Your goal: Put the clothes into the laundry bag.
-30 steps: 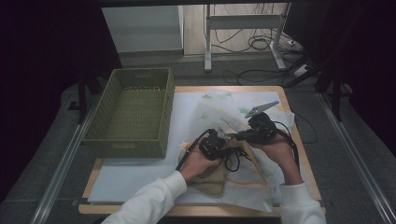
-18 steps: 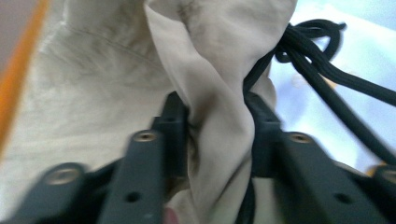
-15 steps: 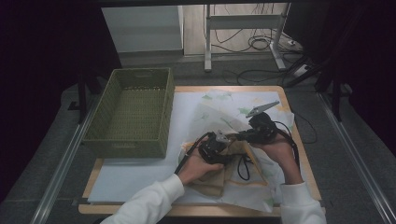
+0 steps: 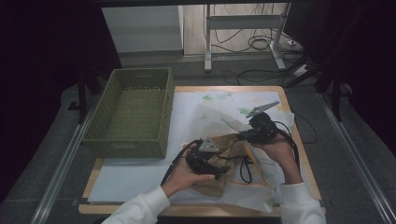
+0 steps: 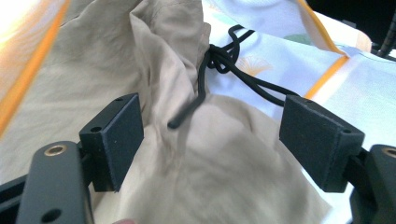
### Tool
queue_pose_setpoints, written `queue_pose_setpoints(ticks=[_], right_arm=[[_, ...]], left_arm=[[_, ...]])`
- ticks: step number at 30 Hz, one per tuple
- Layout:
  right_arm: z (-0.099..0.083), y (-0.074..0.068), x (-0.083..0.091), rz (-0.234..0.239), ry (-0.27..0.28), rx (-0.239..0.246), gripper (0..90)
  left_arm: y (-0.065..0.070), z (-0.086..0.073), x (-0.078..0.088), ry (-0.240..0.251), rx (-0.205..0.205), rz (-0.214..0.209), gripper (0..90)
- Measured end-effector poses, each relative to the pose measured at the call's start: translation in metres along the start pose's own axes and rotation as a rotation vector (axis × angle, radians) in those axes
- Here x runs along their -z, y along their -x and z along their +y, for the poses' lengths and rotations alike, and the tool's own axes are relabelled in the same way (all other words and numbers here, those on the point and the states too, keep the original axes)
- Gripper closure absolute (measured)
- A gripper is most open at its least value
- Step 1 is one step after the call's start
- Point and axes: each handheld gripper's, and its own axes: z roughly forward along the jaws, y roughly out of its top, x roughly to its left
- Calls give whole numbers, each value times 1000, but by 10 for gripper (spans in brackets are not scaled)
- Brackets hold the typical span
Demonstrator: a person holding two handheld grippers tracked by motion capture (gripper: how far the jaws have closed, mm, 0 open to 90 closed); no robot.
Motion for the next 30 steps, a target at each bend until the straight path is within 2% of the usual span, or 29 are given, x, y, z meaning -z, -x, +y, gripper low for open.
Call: queue_pose_setpoints(ticks=[7,12,15,17,21,30], right_arm=[[0,0,-1,-1,-2,4,864],[-1,1,-2,-3,-6,-1,864],[0,1,-3,-5,-10,-1,864],[-1,1,-3,-6,-11,1,863],[-1,1,-2,-11,-12,-2,863],[-1,1,-3,-15,-14,1,864]], left_arm=[[-4,-18,17,41,51,-14,245],[-7,-27,24,40,66,-10,256],[-7,-29,25,34,56,1,268],[-6,-30,27,39,64,-2,282],[-4,-34,34,35,62,15,337],[-11,-52,45,6,114,23,463]])
